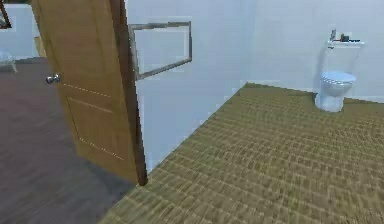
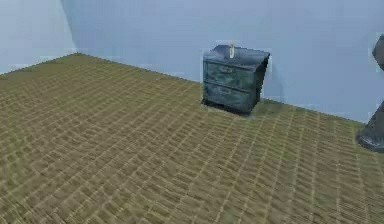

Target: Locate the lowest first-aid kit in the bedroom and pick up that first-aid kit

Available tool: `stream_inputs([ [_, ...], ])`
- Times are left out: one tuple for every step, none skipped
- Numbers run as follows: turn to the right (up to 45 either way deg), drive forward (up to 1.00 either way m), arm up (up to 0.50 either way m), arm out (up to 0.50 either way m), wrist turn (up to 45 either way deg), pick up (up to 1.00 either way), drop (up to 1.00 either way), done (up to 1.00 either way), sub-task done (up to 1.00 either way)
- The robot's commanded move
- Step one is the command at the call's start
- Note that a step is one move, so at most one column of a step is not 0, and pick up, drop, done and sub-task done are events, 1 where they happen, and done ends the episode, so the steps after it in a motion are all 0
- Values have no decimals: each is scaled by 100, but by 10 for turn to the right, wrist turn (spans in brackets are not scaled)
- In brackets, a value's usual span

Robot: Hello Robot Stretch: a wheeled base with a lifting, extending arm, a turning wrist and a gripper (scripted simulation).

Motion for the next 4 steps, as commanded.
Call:
stream_inputs([
  [-450, 0, 0, 0, 0, 0, 0, 0, 0],
  [-90, 0, 0, 0, 0, 0, 0, 0, 0],
  [0, 100, 0, 0, 0, 0, 0, 0, 0],
  [0, 100, 0, 0, 0, 0, 0, 0, 0],
])
